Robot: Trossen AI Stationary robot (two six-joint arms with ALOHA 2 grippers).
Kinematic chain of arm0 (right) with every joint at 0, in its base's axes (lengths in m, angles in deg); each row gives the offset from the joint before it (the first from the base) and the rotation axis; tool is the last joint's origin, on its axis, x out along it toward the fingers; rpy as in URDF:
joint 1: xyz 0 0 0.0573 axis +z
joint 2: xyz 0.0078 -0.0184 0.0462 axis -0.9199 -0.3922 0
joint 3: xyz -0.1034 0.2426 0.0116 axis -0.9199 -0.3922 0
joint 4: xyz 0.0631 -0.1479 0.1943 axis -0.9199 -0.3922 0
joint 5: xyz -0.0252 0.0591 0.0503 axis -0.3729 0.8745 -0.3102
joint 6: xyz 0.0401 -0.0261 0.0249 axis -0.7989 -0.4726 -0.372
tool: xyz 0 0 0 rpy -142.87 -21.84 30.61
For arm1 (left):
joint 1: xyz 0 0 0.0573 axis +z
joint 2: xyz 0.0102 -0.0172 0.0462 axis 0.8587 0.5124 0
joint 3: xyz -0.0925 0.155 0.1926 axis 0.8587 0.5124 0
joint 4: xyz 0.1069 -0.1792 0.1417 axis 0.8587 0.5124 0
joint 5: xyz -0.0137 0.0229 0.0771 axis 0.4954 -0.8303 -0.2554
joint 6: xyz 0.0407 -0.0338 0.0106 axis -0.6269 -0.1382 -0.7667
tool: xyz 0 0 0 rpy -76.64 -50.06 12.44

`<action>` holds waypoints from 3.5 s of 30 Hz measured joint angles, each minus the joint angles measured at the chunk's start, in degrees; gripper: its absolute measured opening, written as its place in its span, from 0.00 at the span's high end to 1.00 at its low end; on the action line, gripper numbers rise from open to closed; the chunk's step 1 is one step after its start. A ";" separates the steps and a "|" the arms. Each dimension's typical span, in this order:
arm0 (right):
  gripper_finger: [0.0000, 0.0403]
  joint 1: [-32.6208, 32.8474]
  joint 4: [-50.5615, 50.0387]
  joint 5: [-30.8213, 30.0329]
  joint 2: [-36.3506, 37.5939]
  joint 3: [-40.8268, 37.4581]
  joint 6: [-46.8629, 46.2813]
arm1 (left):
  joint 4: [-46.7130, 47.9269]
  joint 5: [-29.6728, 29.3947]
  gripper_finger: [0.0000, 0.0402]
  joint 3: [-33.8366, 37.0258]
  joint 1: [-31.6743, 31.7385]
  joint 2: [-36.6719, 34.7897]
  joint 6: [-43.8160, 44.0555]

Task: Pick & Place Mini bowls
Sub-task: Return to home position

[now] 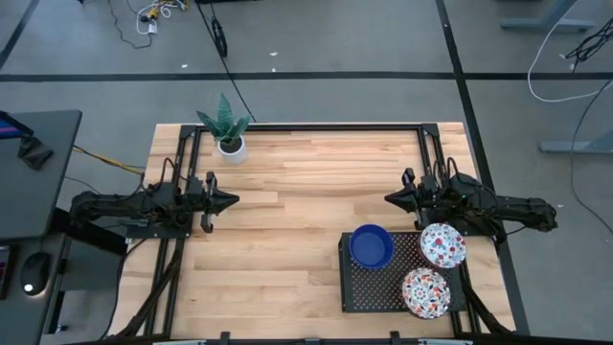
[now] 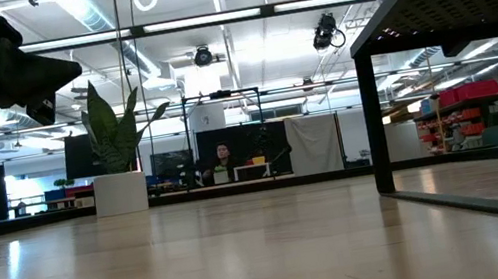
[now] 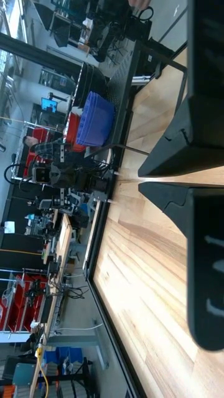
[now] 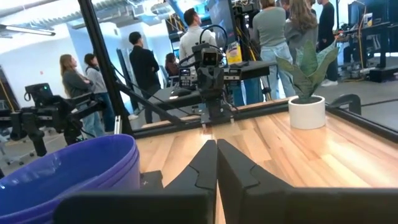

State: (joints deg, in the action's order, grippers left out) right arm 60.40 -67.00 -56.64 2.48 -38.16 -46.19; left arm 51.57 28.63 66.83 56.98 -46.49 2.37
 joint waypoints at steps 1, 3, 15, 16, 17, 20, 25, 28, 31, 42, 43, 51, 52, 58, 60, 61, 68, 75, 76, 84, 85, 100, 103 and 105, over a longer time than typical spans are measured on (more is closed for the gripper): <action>0.97 0.00 -0.10 0.00 0.00 0.00 0.29 | 0.00 0.00 0.93 0.00 -0.02 0.00 0.00; 0.98 0.00 -0.54 -0.01 0.00 0.00 1.14 | 0.00 0.00 0.93 0.00 -0.02 0.00 0.00; 0.96 -0.02 -2.03 -0.28 -0.04 0.02 1.75 | 0.00 0.00 0.93 0.00 -0.02 0.00 0.00; 0.96 -0.02 -2.02 -0.30 -0.04 0.02 1.75 | 0.00 0.00 0.93 0.00 -0.02 0.00 0.00; 0.95 -0.02 -2.02 -0.30 -0.04 0.02 1.75 | 0.00 0.00 0.93 0.00 -0.01 0.00 0.00; 0.94 -0.02 -2.01 -0.31 -0.04 0.02 1.75 | 0.00 0.00 0.93 0.00 -0.01 0.00 0.00; 0.94 -0.02 -1.98 -0.37 -0.04 0.02 1.75 | 0.00 0.00 0.93 0.00 -0.02 0.00 0.00; 0.94 -0.02 -1.96 -0.39 -0.04 0.02 1.75 | 0.00 0.00 0.93 0.00 -0.01 0.00 0.00; 0.94 -0.02 -1.96 -0.39 -0.04 0.02 1.75 | 0.00 0.00 0.93 0.00 -0.02 0.00 0.00; 0.95 -0.04 -1.94 -0.42 -0.07 0.02 1.75 | 0.00 0.00 0.93 0.00 -0.01 0.00 0.00; 0.95 -0.04 -1.94 -0.42 -0.07 0.02 1.76 | 0.00 0.00 0.93 0.00 -0.01 0.00 0.00; 0.95 -0.04 -1.94 -0.42 -0.07 0.02 1.77 | 0.00 0.00 0.93 0.00 -0.02 0.00 0.00; 0.95 -0.04 -1.94 -0.42 -0.06 0.02 1.76 | 0.00 0.00 0.93 0.00 -0.02 0.00 0.00; 0.95 -0.04 -1.94 -0.42 -0.07 0.02 1.75 | 0.00 0.00 0.93 0.00 -0.02 0.00 0.00; 0.95 -0.04 -1.94 -0.42 -0.07 0.02 1.75 | 0.00 0.00 0.93 0.00 -0.02 0.00 0.00; 0.95 -0.04 -1.94 -0.42 -0.07 0.02 1.77 | 0.00 0.00 0.93 0.00 -0.02 -0.02 0.00; 0.95 -0.04 -1.93 -0.42 -0.07 0.02 1.76 | 0.00 0.00 0.93 0.00 0.00 0.00 0.00; 0.95 -0.04 -1.94 -0.43 -0.07 0.02 1.75 | 0.00 0.00 0.93 0.00 0.00 0.00 0.00; 0.95 -0.04 -1.94 -0.42 -0.07 0.02 1.77 | 0.00 0.00 0.93 0.00 -0.01 0.00 0.00; 0.95 -0.04 -1.94 -0.44 -0.07 0.02 1.76 | 0.00 0.00 0.93 0.02 0.00 0.00 0.00; 0.95 -0.04 -1.94 -0.43 -0.07 0.02 1.77 | 0.00 0.00 0.93 0.00 -0.02 0.00 0.00; 0.95 -0.04 -1.94 -0.42 -0.07 0.02 1.77 | 0.00 0.00 0.93 0.00 -0.02 0.00 0.00; 0.95 -0.03 -1.94 -0.42 -0.06 0.02 1.77 | 0.00 0.00 0.93 0.00 0.00 -0.02 0.00; 0.95 -0.04 -1.94 -0.43 -0.07 0.02 1.77 | 0.00 0.00 0.93 0.00 -0.02 0.00 0.00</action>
State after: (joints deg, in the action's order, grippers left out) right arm 60.36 -68.94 -57.07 2.41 -38.14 -44.42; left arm 51.57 28.63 66.83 56.96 -46.49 2.37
